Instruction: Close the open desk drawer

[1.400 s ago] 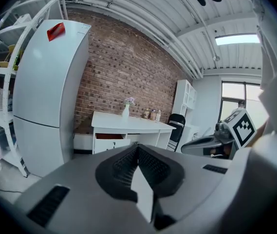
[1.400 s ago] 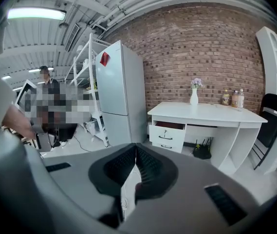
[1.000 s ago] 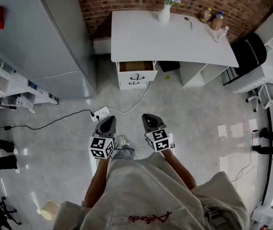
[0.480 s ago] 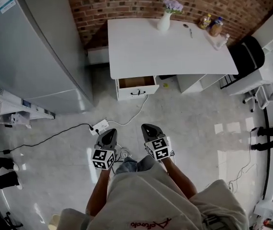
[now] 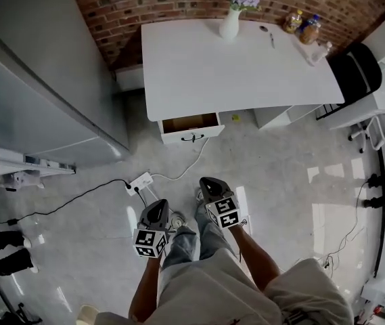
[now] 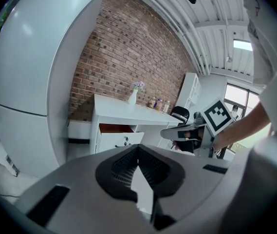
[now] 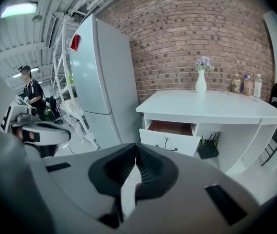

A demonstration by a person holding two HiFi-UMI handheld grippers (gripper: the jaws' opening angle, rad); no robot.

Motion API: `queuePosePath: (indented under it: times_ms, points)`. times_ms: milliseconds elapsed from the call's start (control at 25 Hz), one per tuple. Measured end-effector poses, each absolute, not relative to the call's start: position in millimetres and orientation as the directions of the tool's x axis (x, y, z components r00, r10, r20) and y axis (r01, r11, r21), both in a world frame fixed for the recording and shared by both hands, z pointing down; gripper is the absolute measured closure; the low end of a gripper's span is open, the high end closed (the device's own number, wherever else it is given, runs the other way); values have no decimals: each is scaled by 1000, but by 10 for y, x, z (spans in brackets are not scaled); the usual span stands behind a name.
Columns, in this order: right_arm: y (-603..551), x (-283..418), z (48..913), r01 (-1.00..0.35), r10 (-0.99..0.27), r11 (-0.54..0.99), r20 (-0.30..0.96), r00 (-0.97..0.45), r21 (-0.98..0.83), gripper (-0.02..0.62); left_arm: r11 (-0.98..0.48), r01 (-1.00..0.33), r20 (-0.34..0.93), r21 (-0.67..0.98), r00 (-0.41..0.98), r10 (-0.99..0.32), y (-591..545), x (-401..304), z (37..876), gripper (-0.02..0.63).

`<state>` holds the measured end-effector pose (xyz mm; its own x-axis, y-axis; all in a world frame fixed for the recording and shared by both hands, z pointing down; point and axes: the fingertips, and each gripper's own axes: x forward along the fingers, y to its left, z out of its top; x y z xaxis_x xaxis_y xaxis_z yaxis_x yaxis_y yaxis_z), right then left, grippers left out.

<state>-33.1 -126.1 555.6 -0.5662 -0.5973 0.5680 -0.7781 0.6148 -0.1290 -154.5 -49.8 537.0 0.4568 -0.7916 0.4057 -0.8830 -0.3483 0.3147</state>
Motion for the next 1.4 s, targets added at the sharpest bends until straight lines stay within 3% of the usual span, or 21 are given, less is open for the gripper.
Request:
queuePosePath:
  times_ms: [440,960,1080,1160,1240,1320,1400]
  points:
    - [-1821,-75,6172,-808,-602,558,579,-550,-188,578,-367,-884,418,289,461,-783,-927,-1153,5673,594]
    - [-1698,75,7121,-843,-572,489,646,-505,-226,578,-345,-890,486,297,452,-748,-952,-1276,6523,594]
    - [-1664,90,7188,-847,-586,409,613,-530,-340,578,-336,-892,489,302,448,-749,-917,-1288,6595,594]
    - [-1727,91,7125,-754,-616,251,500,-608,-607,575,-336,-891,489,305,449,-748,-914,-1280,6620,594]
    - [-1824,89,7045,-459,-679,60,301,-669,-886,369,-342,-889,489,304,454,-745,-912,-1268,6635,594]
    - [-1945,124,7008,-194,-756,-27,147,-638,-981,353,-357,-886,492,295,461,-739,-899,-1254,6639,594]
    - [-2031,183,7143,-103,-794,-74,122,-595,-992,354,-368,-885,497,285,464,-733,-890,-1231,6639,594]
